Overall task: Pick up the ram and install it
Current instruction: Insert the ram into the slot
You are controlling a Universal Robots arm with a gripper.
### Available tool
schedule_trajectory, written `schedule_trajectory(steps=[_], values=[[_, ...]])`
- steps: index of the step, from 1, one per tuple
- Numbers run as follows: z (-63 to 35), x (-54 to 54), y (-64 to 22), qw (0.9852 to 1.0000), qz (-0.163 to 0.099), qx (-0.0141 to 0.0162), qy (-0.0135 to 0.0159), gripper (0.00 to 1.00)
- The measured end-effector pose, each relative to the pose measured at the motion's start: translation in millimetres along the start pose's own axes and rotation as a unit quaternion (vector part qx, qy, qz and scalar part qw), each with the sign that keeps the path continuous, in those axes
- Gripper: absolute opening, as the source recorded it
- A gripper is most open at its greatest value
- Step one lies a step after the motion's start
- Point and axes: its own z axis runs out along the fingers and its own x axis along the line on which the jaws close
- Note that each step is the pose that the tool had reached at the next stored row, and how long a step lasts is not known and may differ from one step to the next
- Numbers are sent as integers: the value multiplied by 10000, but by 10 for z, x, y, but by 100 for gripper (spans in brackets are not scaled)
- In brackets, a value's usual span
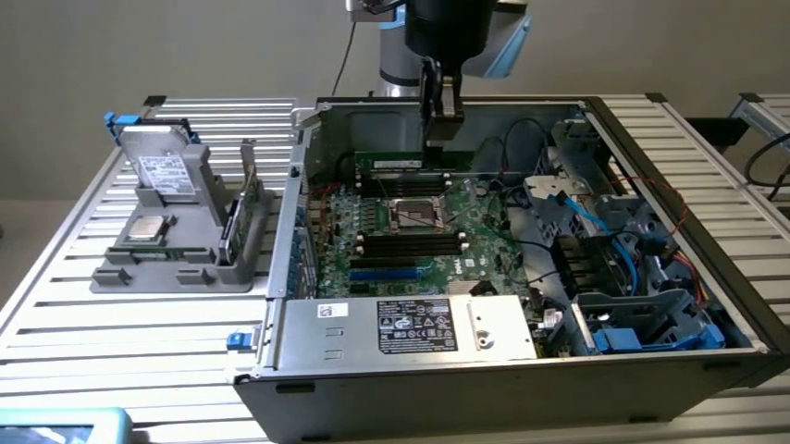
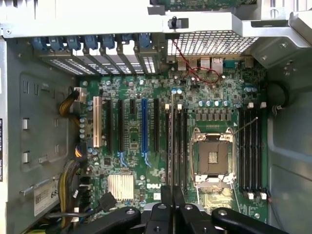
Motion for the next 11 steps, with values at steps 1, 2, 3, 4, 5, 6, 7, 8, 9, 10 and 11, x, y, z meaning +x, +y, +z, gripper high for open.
schedule_trajectory(steps=[1, 2, 3, 4, 5, 6, 7, 8, 9, 10, 11], values=[[17, -3, -1, 10000, 0, 0, 7, 13], [32, -9, -3, 10000, 0, 1, 16, 13], [47, -16, -6, 10000, 0, 1, 28, 13], [59, -25, -9, 10000, 0, 1, 43, 13], [72, -38, -12, 10000, 1, 2, 58, 13], [83, -51, -17, 10000, 1, 2, 75, 13], [95, -67, -23, 10000, 1, 2, 87, 13], [110, -86, -29, 10000, 1, 3, 97, 13], [124, -106, -36, 9999, 1, 3, 104, 13], [141, -130, -41, 9999, 1, 3, 106, 13], [158, -152, -46, 9999, 1, 3, 108, 13]])
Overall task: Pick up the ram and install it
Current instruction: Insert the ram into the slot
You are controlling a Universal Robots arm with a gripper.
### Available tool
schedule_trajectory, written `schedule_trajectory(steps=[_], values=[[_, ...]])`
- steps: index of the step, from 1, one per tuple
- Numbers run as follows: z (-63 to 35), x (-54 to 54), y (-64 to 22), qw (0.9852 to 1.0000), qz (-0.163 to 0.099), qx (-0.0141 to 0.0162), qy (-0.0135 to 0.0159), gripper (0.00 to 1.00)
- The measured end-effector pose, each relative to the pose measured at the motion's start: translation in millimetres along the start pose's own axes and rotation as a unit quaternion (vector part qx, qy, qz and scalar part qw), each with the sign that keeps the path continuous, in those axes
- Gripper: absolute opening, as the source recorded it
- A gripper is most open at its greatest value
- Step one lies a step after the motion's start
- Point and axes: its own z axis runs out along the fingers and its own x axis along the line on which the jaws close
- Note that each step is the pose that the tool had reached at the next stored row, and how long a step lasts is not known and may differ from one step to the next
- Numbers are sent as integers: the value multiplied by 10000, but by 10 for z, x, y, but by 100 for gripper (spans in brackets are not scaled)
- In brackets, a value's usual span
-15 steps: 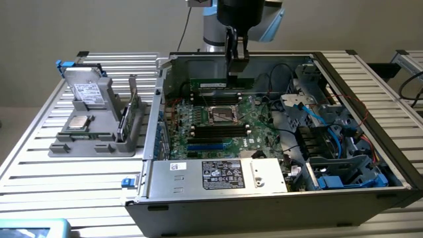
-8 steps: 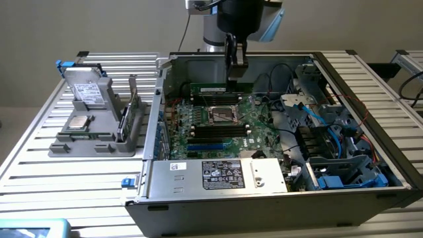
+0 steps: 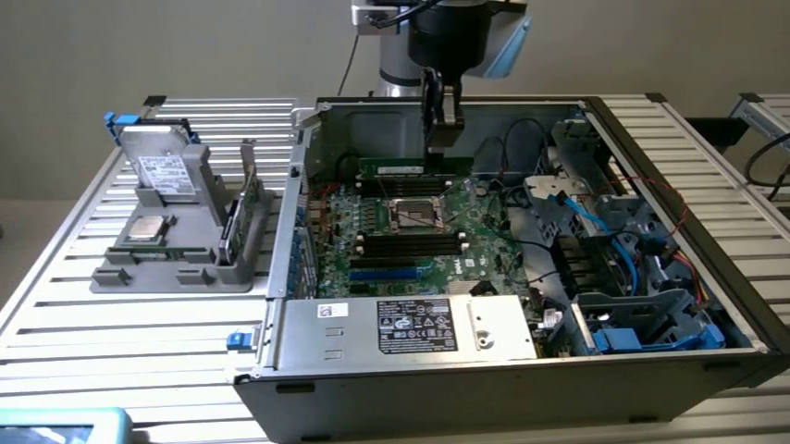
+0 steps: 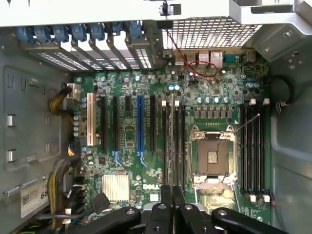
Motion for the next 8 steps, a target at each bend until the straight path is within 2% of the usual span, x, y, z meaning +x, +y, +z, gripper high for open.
schedule_trajectory(steps=[8], values=[[144, -39, -4, 10000, -1, 0, 0, 13]])
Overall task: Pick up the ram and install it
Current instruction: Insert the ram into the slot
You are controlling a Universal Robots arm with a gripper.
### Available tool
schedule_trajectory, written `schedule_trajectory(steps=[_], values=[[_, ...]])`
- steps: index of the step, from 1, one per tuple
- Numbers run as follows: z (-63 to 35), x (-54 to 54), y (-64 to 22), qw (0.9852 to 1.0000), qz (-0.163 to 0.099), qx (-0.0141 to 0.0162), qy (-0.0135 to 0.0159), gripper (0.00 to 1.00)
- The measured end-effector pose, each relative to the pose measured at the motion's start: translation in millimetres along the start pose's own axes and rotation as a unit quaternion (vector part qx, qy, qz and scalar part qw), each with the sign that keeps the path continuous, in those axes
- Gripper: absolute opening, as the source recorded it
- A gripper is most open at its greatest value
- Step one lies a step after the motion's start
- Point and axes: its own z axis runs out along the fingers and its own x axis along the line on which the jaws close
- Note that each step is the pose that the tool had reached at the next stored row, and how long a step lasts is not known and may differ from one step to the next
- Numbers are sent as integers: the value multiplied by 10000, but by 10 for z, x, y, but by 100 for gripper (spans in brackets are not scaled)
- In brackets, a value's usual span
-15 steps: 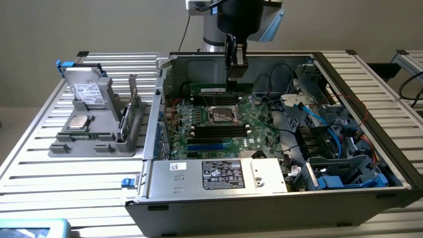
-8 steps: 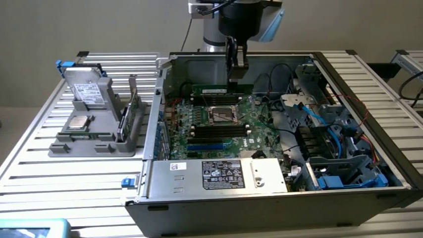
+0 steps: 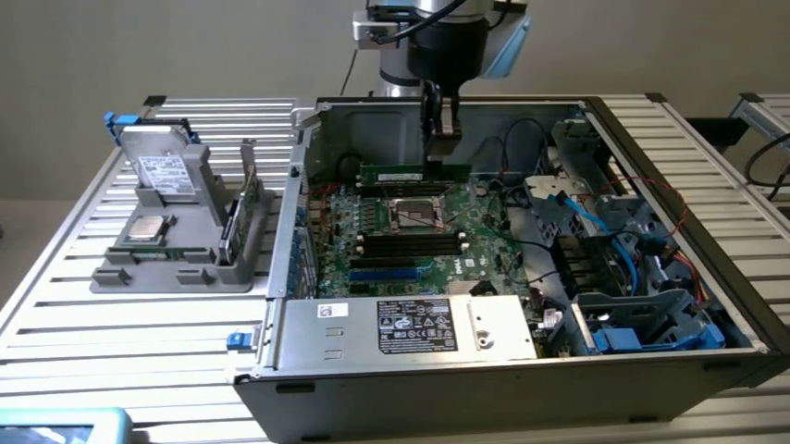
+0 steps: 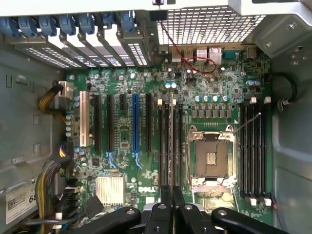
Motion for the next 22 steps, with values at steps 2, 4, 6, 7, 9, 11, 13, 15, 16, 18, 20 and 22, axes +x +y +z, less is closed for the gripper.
schedule_trajectory(steps=[2, 4, 6, 7, 9, 11, 13, 15, 16, 18, 20, 22], values=[[36, -2, 0, 10000, 0, 0, 0, 13], [72, -5, 0, 10000, 0, 0, 0, 13], [108, -7, -1, 10000, 0, 0, 1, 13], [127, -8, -1, 10000, 0, 0, 0, 13], [163, -11, -1, 10000, 0, 0, 0, 13], [198, -13, -1, 10000, 0, 0, 0, 13], [236, -16, -2, 10000, 0, 0, 1, 13], [271, -18, -2, 10000, 0, 0, 4, 13], [290, -19, -2, 10000, 0, 0, 5, 13], [348, -23, -5, 10000, -2, 1, 15, 13], [421, -28, -8, 10000, -3, 2, 64, 13], [518, -34, -12, 9998, -4, 5, 198, 13]])
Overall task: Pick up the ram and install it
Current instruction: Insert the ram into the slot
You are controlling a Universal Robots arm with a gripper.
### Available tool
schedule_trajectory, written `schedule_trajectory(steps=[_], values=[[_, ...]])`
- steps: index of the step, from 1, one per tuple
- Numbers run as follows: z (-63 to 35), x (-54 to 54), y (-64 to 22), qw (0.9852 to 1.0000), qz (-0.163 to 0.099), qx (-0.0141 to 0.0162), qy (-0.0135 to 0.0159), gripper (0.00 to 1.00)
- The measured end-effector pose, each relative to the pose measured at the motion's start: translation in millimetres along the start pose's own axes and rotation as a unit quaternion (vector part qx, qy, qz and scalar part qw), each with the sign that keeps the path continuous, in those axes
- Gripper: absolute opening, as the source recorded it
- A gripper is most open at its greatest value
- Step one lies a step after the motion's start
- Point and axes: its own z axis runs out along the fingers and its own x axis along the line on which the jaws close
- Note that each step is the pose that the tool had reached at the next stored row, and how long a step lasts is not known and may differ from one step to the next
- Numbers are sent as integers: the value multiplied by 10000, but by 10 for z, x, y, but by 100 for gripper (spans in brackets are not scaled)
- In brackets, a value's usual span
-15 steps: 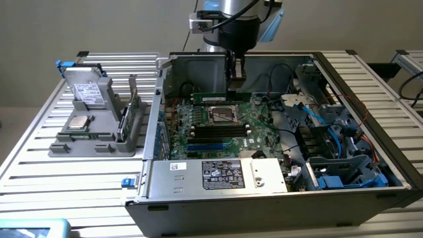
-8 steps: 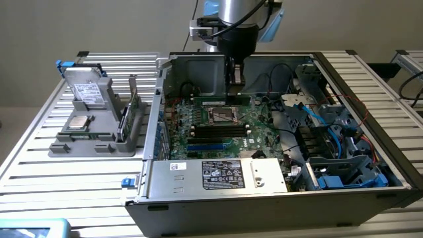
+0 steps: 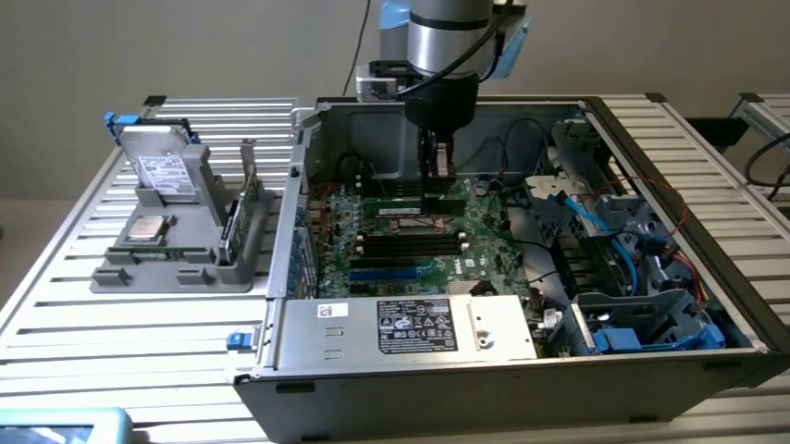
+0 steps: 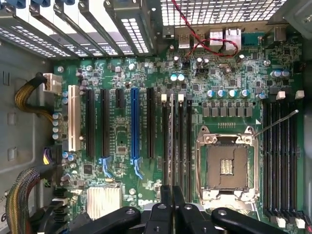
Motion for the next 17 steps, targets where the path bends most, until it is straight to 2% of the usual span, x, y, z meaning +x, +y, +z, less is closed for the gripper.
schedule_trajectory(steps=[2, 5, 17], values=[[28, -4, -3, 10000, 0, 1, 21, 13], [69, -10, -8, 10000, 1, 2, 32, 13], [188, -24, -8, 10000, 1, 7, 34, 13]])
